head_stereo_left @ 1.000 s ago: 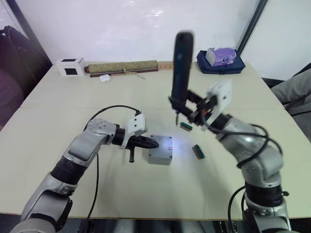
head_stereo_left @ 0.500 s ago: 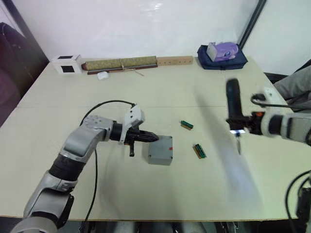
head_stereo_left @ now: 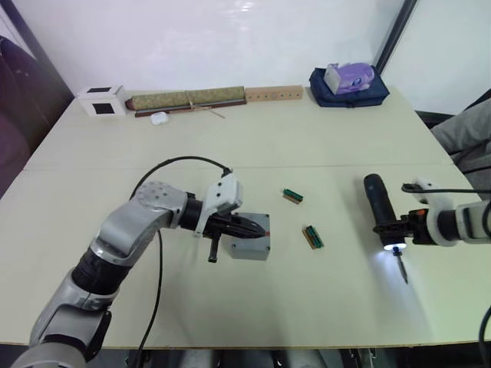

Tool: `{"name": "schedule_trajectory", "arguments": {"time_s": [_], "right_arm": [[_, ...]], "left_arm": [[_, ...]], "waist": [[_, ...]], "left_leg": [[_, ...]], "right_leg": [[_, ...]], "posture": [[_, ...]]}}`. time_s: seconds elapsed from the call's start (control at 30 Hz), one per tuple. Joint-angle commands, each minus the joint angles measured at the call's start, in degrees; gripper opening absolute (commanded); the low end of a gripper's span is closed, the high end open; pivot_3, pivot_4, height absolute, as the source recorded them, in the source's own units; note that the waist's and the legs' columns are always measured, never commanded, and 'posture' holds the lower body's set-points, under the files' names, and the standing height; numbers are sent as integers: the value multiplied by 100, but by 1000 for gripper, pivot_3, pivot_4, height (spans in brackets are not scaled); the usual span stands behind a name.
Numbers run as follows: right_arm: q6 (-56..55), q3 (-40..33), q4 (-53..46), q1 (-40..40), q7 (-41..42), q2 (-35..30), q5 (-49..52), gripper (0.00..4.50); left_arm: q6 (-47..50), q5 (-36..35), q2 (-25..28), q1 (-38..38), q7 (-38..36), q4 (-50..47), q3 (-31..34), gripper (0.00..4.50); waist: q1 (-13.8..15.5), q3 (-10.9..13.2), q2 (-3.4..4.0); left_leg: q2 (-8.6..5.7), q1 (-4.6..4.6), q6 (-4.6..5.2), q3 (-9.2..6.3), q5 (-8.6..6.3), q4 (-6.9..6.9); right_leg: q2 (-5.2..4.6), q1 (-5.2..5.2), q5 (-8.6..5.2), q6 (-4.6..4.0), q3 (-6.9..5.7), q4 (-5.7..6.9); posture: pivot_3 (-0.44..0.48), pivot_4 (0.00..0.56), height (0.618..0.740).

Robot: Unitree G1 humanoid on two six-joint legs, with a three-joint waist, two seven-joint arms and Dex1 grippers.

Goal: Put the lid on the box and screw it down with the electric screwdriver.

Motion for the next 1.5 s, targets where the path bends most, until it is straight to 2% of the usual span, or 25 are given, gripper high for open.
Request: {"name": "schedule_trajectory", "arguments": {"time_s": [0.03, 0.17, 0.23, 0.27, 0.4, 0.73, 0.9, 0.97, 1.07, 1.2, 1.27, 1.37, 1.5], "right_arm": [[-184, 47, 57, -126, 182, -2, -222, 1773], [-298, 289, 4, -97, 329, -45, -447, 1773], [-390, 417, -95, -38, 429, -105, -558, 2774], [-450, 474, -154, -2, 464, -132, -618, 2957], [-641, 565, -254, 49, 537, -154, -822, 4405], [-974, 382, -568, 45, 763, -253, -1081, 4460], [-1152, 129, -1035, -27, 827, -471, -1145, 4460], [-1828, 127, -1353, 38, 838, -739, -1481, 4460], [-2532, -572, -1528, -153, 862, -388, -1301, 4460], [-2702, -1564, -2451, 562, 1498, 101, -443, 4460], [-2404, -2004, -3137, 1159, 1747, 358, 222, 4460], [-2250, -2234, -4045, 2181, 1850, 756, 808, 4460], [-2160, -2465, -4352, 3097, 1899, 956, 1149, 4460]], "left_arm": [[-122, 63, 45, -75, 99, 7, 107, 0], [-249, 202, -20, -134, 171, 246, 1, 0], [-239, 173, -50, -137, 187, 261, 19, 0], [-237, 164, -46, -133, 178, 265, 33, 0], [-258, 176, 2, -124, 120, 322, 78, 0], [-338, 211, 10, -122, 122, 536, 99, 0], [-446, 265, 81, -79, 171, 737, 193, 0], [-332, 105, 266, -17, 68, 835, 424, 0], [-189, -51, 343, 100, 307, 939, 881, 0], [548, -606, 576, 561, 437, 393, 1399, 0], [839, -819, 939, 989, 367, -6, 1646, 0], [870, -728, 1541, 1732, 326, -365, 1796, 0], [1092, -1038, 1858, 2298, 240, -539, 2007, 0]], "waist": [[2, 0, 0], [-6, -3, -6], [-6, -4, -11], [-5, -6, -14], [7, -9, -20], [14, -8, -20], [15, -8, -18], [4, -7, -17], [-24, -7, -16], [10, -8, -19], [33, -7, -23], [27, -7, -22], [37, -3, -26]], "left_leg": [[0, 0, 0, 0, 0, 2], [-2, 3, -1, 1, 1, 6], [-1, 7, -1, 1, 1, 7], [-1, 7, -1, 0, 1, 7], [-1, 10, -2, -1, 1, 9], [-3, 19, -2, -2, 1, 12], [-3, 19, -2, -2, 1, 12], [-2, 19, -2, -2, 1, 12], [1, 18, -2, 2, 1, 11], [8, 18, -3, -7, 2, 8], [15, 11, -3, -14, 2, 7], [14, 6, -4, -14, 2, 10], [6, 33, -4, -12, 2, 12]], "right_leg": [[0, 1, 1, 1, 0, 1], [0, 6, 3, 4, 0, 1], [1, 10, 3, 4, 0, 1], [1, 11, 3, 4, 0, 1], [0, 17, 3, 5, -1, 1], [-3, 28, 4, 7, -1, 1], [-4, 25, 4, 7, 0, 5], [-3, 25, 4, 7, -1, 6], [1, 15, 4, 6, 1, 13], [4, 16, 3, 5, -1, 18], [0, 16, 3, 5, -6, 14], [-9, 16, 3, 5, -6, 11], [-18, 46, 4, 7, -7, 16]], "posture": [[0, 150, 740], [0, 150, 740], [0, 150, 740], [0, 150, 740], [0, 150, 740], [0, 150, 740], [0, 150, 740], [0, 150, 740], [0, 150, 740], [0, 150, 740], [0, 150, 740], [0, 150, 740], [0, 150, 740]]}}
